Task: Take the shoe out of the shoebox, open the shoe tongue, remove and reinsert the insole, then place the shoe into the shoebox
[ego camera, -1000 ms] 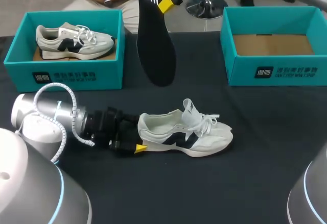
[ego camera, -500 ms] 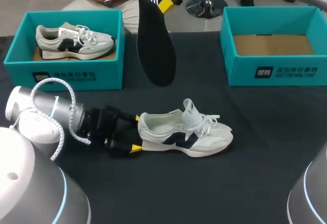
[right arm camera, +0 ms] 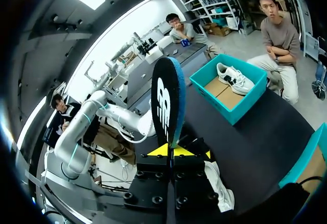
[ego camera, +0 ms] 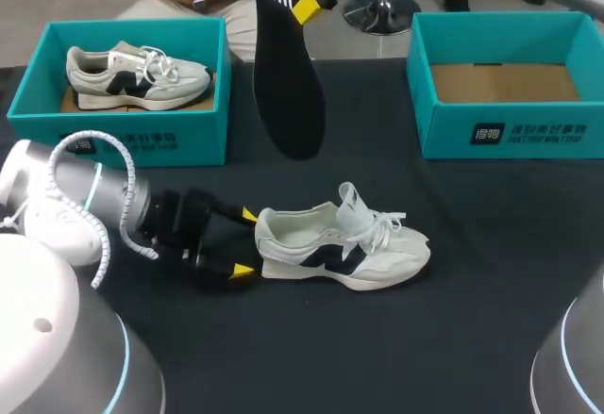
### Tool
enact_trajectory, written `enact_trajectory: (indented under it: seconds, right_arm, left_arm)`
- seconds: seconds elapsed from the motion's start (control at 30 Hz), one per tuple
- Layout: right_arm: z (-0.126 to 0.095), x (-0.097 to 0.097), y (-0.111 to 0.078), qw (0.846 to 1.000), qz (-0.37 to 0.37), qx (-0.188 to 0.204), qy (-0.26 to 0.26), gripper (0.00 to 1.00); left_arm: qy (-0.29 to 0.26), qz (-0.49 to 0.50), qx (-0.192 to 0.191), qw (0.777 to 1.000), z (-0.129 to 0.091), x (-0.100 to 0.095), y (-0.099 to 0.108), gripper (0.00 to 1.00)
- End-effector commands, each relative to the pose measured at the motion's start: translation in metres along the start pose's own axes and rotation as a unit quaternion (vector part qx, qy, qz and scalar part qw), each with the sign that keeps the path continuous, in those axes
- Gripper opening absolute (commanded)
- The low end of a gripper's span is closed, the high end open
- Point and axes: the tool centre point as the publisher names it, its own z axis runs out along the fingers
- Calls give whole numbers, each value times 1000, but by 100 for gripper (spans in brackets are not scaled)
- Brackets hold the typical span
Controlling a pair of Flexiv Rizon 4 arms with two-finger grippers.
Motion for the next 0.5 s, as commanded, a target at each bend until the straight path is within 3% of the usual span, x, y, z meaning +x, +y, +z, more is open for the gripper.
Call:
enact_trajectory:
  seconds: [0.03, 0.17, 0.5]
  right_arm:
    - [1, 0, 0, 1000, 0, 0, 0, 0]
    - [1, 0, 0, 1000, 0, 0, 0, 0]
    - [1, 0, 0, 1000, 0, 0, 0, 0]
  left_arm:
    - [5, 7, -66, 998, -22, 3, -15, 100]
    - [30, 13, -111, 993, -32, 5, -21, 100]
    - [67, 3, -179, 982, -46, -3, -31, 100]
